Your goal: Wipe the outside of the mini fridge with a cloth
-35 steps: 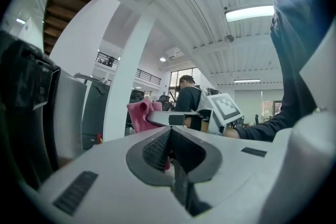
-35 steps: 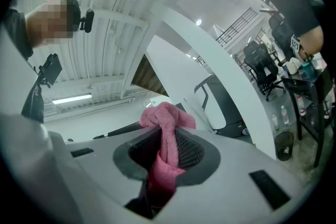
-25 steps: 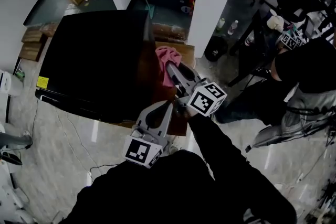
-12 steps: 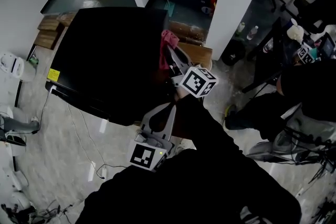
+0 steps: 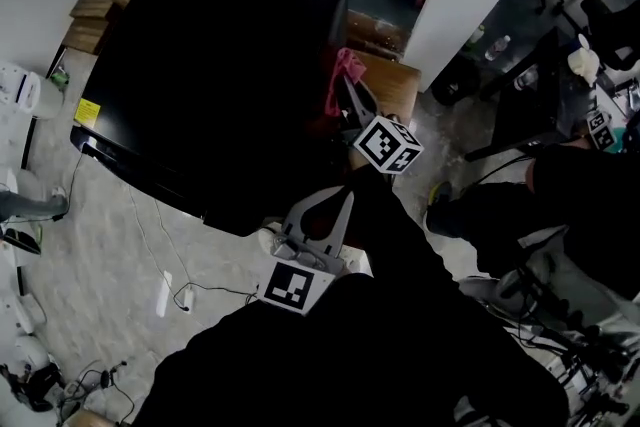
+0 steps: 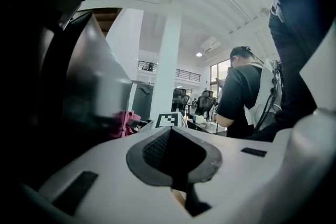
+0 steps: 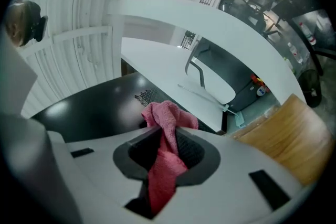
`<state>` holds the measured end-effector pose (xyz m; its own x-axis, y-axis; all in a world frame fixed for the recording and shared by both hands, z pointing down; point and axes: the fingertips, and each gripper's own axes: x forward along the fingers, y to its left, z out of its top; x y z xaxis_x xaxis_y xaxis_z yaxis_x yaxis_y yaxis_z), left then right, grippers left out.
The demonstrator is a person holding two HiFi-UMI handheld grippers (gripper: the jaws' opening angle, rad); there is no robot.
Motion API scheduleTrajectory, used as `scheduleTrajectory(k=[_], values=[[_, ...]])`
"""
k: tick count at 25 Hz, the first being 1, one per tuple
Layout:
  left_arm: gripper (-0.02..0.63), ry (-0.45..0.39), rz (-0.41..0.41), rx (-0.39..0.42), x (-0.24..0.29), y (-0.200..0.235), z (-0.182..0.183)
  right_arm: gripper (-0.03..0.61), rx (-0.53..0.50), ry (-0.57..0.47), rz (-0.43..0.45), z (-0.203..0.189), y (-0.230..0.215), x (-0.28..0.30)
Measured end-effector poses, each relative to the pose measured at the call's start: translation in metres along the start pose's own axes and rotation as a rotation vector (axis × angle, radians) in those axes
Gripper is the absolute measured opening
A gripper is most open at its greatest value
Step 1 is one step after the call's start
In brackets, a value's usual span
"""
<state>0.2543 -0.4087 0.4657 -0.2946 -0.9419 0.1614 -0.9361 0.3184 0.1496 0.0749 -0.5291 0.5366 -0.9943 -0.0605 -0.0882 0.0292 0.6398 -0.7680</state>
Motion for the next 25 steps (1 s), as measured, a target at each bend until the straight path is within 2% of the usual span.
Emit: scheduleTrajectory(k=[13, 19, 25], values=[[0.006, 0.104, -0.006, -0.038, -0.001, 0.009, -0.061, 0.077, 0.069, 0.052, -0.235, -0.082, -0.12, 0.003], [0.006, 0.132, -0.062, -0.036, -0.005, -0.001, -0.07, 0.077, 0.081, 0.091, -0.335, -0.116, -0.164, -0.002], [0.006, 0.169, -0.036, -0.047, -0.026, 0.003, -0.08, 0.075, 0.096, 0.229, -0.477, -0.15, -0.201, -0.013]])
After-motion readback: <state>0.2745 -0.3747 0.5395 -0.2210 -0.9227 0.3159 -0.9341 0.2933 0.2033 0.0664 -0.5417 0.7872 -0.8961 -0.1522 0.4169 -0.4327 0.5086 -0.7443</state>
